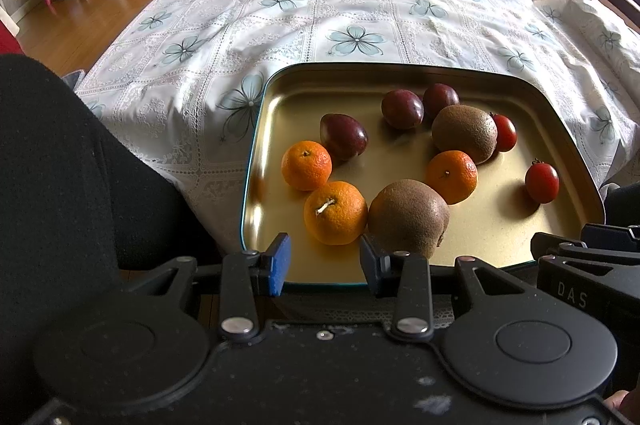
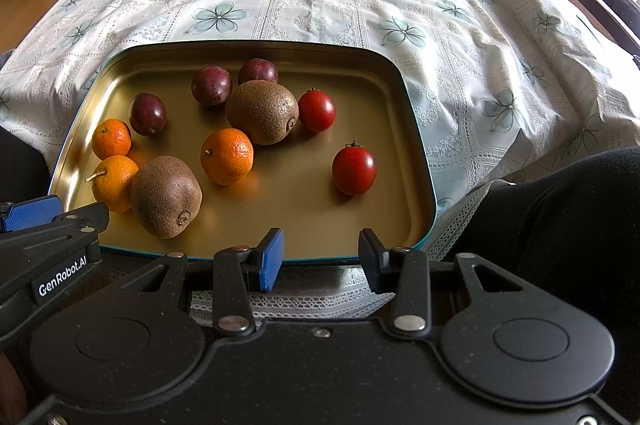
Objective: Organize fruits
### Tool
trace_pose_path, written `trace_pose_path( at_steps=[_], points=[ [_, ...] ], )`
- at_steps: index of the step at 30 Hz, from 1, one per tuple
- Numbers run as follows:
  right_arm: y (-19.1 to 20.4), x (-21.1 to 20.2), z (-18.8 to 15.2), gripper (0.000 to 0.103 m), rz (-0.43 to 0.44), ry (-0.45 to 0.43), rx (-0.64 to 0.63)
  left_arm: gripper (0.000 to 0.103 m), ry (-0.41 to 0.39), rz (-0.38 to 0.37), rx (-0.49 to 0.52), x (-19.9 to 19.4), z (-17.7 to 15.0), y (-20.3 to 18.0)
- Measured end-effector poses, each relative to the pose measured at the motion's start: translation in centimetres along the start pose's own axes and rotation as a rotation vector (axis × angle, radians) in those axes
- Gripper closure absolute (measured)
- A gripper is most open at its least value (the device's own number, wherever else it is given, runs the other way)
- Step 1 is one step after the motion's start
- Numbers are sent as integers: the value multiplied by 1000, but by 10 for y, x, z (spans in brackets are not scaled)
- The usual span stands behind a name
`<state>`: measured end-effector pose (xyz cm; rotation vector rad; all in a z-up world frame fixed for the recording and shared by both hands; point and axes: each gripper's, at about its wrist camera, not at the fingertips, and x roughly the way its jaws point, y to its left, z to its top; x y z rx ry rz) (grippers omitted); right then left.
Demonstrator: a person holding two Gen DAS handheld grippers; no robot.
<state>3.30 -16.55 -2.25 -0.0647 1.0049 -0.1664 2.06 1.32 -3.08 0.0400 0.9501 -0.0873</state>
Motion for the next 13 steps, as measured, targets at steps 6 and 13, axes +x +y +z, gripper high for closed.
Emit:
trace_pose_path(
  at_steps=[6,13],
  points=[
    [-1,0,-1,53,0,1,-3,62,0,-1,1,0,0,0],
    [-1,1,-2,53,-3,1,-6,62,-12,3,6,-3,-1,0]
  ],
)
